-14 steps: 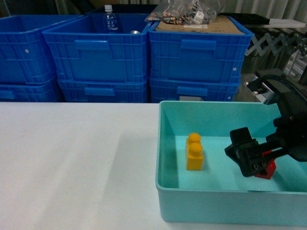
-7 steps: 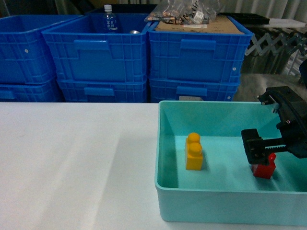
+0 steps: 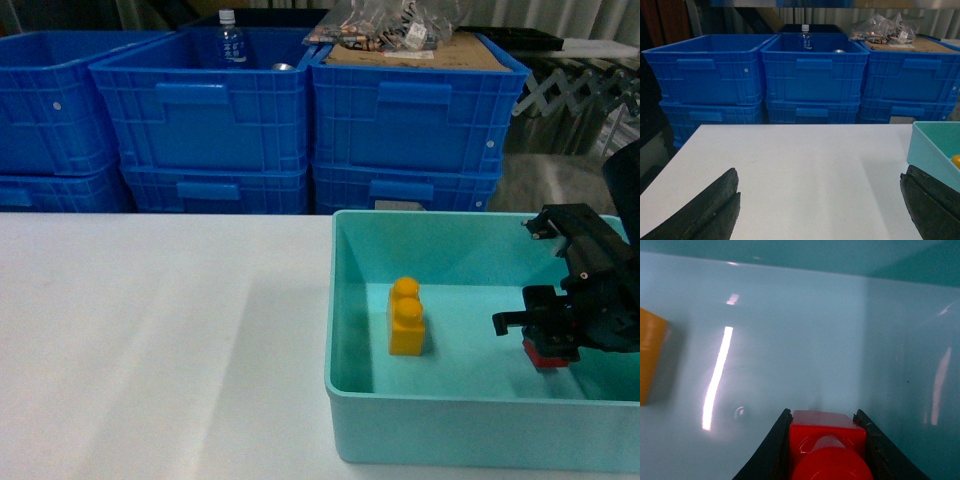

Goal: Pick red block from blue box to shelf

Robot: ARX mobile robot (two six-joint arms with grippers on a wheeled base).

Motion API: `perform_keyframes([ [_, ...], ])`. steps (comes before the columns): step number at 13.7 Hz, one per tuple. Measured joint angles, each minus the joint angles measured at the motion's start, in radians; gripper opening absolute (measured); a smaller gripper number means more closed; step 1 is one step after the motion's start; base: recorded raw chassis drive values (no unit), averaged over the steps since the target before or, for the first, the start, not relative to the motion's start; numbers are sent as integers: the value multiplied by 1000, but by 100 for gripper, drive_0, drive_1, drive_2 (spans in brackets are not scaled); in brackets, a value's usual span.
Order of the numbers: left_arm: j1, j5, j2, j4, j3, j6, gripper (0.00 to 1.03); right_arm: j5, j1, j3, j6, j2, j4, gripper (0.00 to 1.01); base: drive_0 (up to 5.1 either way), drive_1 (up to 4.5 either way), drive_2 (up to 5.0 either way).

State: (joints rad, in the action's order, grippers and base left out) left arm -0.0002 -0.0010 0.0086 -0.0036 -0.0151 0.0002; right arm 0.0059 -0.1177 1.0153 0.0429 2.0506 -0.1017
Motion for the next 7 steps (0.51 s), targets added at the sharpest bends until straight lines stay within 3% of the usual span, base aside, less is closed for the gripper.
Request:
perform_keyframes([
  [3,0,0,0,0,0,0,98,-98,24,-132,10,-225,-84,29,0,0,0],
  [5,0,0,0,0,0,0,98,-185,85,-257,-12,-475,-143,29,0,0,0],
  [6,0,0,0,0,0,0,98,-237,134,-372,-41,-635,-231,29,0,0,0],
  [7,0,0,0,0,0,0,98,-246,157,-466,-78,-767,-290,29,0,0,0],
])
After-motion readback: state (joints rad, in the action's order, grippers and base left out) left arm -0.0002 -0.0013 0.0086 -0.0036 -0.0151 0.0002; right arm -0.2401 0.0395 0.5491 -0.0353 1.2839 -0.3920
